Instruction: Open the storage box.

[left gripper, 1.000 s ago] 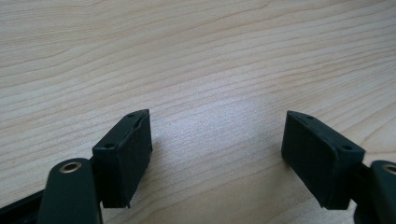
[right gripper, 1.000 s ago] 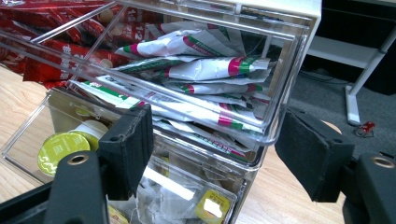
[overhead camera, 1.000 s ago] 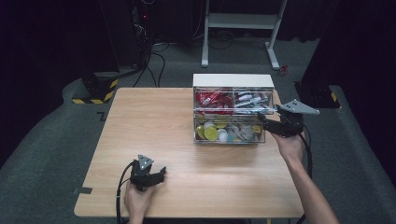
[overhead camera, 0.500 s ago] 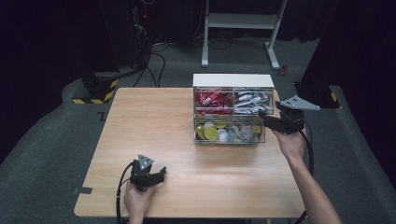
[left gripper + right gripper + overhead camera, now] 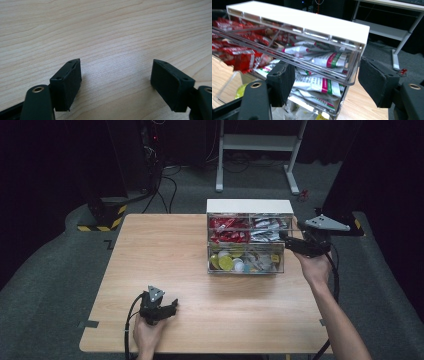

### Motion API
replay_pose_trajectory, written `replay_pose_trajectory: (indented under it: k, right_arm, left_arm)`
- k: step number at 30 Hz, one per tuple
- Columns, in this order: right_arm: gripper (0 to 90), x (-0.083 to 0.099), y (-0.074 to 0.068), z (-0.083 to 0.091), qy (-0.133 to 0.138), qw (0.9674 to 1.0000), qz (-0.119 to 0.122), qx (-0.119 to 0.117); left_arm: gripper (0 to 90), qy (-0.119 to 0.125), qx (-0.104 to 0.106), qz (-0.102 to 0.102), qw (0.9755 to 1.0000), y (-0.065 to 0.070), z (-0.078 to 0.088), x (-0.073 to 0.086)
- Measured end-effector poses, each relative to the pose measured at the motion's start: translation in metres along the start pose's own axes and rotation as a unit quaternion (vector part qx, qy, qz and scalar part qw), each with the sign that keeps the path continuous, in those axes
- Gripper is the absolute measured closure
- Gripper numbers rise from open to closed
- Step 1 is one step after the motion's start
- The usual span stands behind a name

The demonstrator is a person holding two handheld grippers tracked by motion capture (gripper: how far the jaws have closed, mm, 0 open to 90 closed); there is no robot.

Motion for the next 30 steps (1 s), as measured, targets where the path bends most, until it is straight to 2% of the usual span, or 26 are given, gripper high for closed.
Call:
replay_pose_trajectory:
  k: [8, 17, 23, 26, 28, 30]
  right_arm:
    - [30.1, -0.011, 0.003, 0.001, 0.008, 0.9999, -0.011, -0.005]
    - [30.7, -0.025, 0.005, -0.002, 0.01, 0.9999, -0.01, 0.008]
    - [31.5, -0.029, 0.007, -0.005, 0.012, 0.9997, -0.017, 0.008]
    - [31.5, -0.028, 0.007, -0.007, 0.01, 0.9997, -0.021, 0.007]
    - [31.5, -0.028, 0.009, -0.01, 0.01, 0.9996, -0.024, 0.007]
    - [31.6, -0.028, 0.009, -0.012, 0.01, 0.9996, -0.027, 0.008]
  left_arm:
    - [25.2, 0.0, 0.002, -0.002, 1.0, 0.0, -0.001, -0.001]
    - [24.8, -0.002, 0.004, -0.005, 1.0, -0.001, -0.001, -0.001]
    - [24.4, -0.001, 0.006, -0.008, 0.9999, -0.002, -0.002, -0.002]
    - [24.5, -0.002, 0.006, -0.004, 1.0, -0.002, -0.004, -0.004]
    - [25.3, -0.001, 0.01, -0.005, 0.9999, -0.002, -0.005, -0.005]
    - [27.2, 0.005, 0.02, 0.004, 0.9998, -0.003, -0.006, -0.006]
Point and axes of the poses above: each handheld gripper's, and its own axes: z roughly backward along the jaws, x roughly out of its underside, y roughly to its right, the point moved 4 cm from there along -z, roughly forward along the jaws, and after that the axes turned 1 degree about x, right-handed, at the moved point
